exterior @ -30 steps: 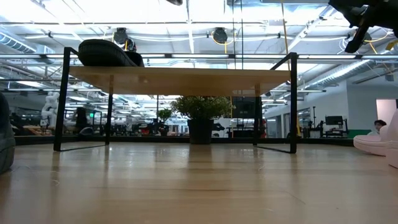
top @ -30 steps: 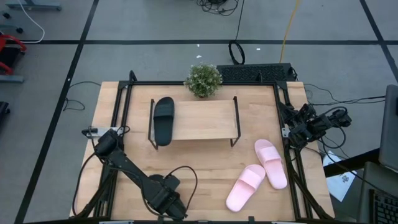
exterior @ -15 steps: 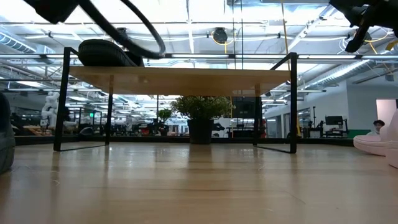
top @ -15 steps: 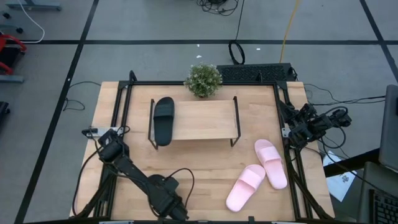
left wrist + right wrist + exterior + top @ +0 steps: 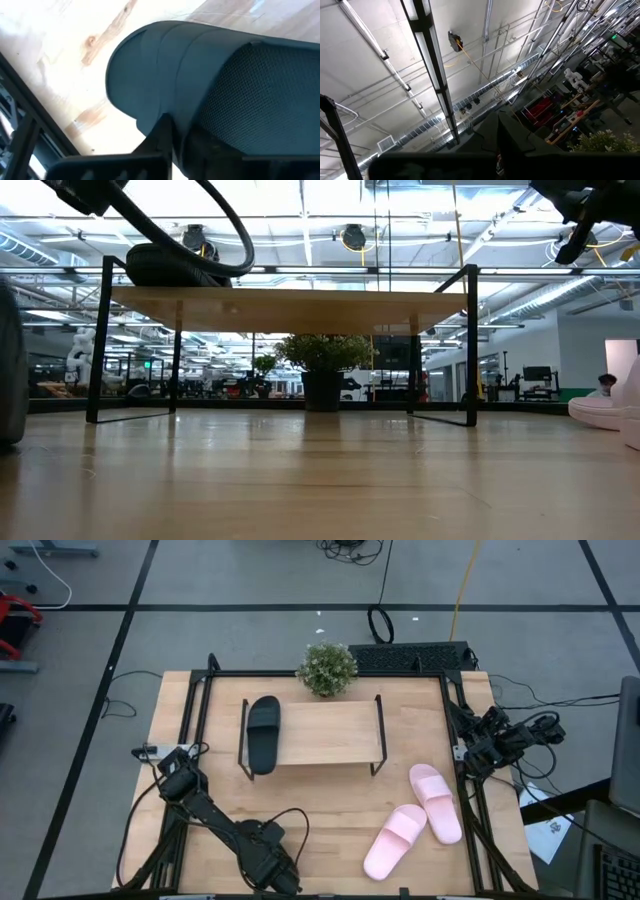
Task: Pick and place slides into the shelf
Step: Put the black slide on the shelf
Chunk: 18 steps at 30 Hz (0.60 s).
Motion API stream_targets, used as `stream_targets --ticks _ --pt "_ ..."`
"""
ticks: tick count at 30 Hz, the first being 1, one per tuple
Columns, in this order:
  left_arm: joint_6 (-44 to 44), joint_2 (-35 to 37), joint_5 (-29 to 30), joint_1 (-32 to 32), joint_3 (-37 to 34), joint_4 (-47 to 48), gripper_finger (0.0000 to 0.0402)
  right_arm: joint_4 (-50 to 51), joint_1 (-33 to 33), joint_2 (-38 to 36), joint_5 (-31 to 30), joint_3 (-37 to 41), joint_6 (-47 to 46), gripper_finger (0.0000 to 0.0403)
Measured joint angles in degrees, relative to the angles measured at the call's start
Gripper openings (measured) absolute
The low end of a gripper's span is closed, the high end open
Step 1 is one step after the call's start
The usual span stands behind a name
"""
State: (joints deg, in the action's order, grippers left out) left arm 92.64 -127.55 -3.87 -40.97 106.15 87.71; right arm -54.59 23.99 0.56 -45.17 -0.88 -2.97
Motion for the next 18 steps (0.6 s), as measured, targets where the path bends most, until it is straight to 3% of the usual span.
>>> stream_targets --ticks 6,15,18 --pt "-2.8 0.0 0.5 -0.2 6.7 2.4 0.0004 0.0 0.0 0.0 0.0 0.0 0.8 0.0000" --pt "-17.4 0.0 14.5 -1.0 27.6 2.2 0.0002 0.0 0.0 0.0 -0.2 0.0 0.8 0.0000" --pt "-23.3 2.1 19.5 1.3 28.3 1.7 0.0001 0.0 0.0 0.0 -1.4 0.0 0.7 0.0000"
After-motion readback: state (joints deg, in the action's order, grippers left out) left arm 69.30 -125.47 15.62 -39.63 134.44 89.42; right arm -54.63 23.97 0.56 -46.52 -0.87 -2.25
